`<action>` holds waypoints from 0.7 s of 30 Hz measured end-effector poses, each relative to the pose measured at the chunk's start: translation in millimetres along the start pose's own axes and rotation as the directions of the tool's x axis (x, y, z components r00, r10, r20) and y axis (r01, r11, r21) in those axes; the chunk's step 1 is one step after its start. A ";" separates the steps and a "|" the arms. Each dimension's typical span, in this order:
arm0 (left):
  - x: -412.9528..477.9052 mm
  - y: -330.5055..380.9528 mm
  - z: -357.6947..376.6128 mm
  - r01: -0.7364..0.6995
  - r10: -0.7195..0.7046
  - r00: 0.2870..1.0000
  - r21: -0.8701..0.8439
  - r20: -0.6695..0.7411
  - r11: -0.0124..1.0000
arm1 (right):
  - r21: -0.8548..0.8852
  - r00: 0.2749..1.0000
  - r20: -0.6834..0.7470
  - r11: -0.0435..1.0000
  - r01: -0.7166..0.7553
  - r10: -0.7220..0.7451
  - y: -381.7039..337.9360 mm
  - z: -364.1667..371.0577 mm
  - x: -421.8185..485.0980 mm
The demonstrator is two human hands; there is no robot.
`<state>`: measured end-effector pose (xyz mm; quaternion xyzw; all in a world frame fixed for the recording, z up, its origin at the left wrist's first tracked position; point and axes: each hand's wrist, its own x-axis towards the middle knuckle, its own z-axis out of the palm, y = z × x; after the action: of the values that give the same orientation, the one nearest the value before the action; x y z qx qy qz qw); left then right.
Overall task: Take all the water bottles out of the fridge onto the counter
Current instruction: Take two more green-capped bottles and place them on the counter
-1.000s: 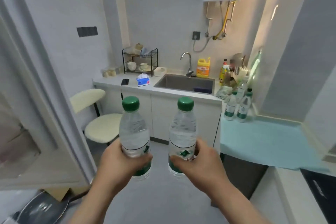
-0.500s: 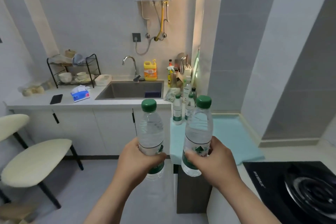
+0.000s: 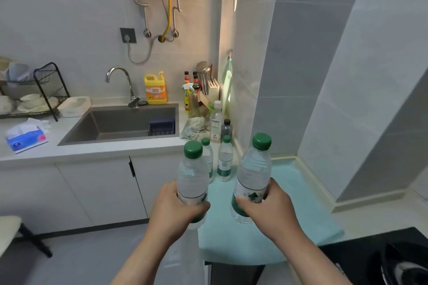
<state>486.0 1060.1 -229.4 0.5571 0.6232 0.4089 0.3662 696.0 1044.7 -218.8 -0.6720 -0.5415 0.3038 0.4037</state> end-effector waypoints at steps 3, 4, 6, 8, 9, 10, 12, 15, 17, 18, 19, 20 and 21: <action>36.6 -8.3 7.7 0.022 -0.022 1.000 0.022 -0.001 1.000 | -0.009 1.000 0.007 1.000 -0.030 0.030 4.7 16.7 33.0; 48.4 -12.6 11.6 0.036 -0.036 0.999 0.019 -0.009 0.999 | -0.021 0.999 0.008 0.999 -0.041 0.041 8.5 22.0 43.5; 68.6 -21.5 21.7 0.078 -0.078 0.997 0.013 -0.017 0.997 | -0.048 0.998 0.016 0.997 -0.064 0.065 16.9 30.5 62.1; 87.7 -32.8 33.4 0.112 -0.112 0.994 0.010 -0.015 0.994 | -0.076 0.995 0.025 0.993 -0.090 0.092 28.2 40.1 80.9; 97.5 -39.4 39.8 0.124 -0.124 0.992 0.005 -0.016 0.992 | -0.084 0.994 0.031 0.991 -0.104 0.107 34.9 45.2 91.0; 106.0 -45.1 46.0 0.135 -0.135 0.991 0.004 -0.019 0.991 | -0.087 0.992 0.037 0.989 -0.118 0.122 42.1 50.3 100.8; 121.7 -57.4 59.4 0.152 -0.152 0.988 0.020 -0.025 0.988 | -0.087 0.988 0.052 0.986 -0.142 0.147 57.0 60.2 119.5; 143.1 -78.3 80.1 0.154 -0.153 0.988 0.032 -0.034 0.988 | -0.079 0.982 0.077 0.983 -0.166 0.172 79.5 75.2 144.0; 156.0 -92.5 94.1 0.162 -0.160 0.986 0.038 -0.046 0.986 | -0.067 0.980 0.090 0.982 -0.174 0.180 95.4 85.9 158.6; 161.5 -98.8 100.5 0.168 -0.166 0.985 0.039 -0.048 0.985 | -0.063 0.978 0.095 0.982 -0.177 0.183 103.6 91.1 165.0; 165.8 -103.4 104.9 0.174 -0.172 0.984 0.041 -0.046 0.984 | -0.060 0.978 0.099 0.982 -0.179 0.184 109.6 95.5 170.1; 170.2 -107.8 108.7 0.178 -0.176 0.983 0.045 -0.046 0.983 | -0.061 0.977 0.107 0.982 -0.178 0.184 115.2 99.4 175.6; 175.8 -113.0 113.0 0.181 -0.179 0.983 0.048 -0.046 0.982 | -0.062 0.976 0.117 0.982 -0.177 0.183 121.6 103.9 182.4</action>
<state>524.9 1241.1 -378.1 0.4991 0.6888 0.3695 0.3740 708.6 1233.7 -370.3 -0.7085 -0.5096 0.3659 0.3232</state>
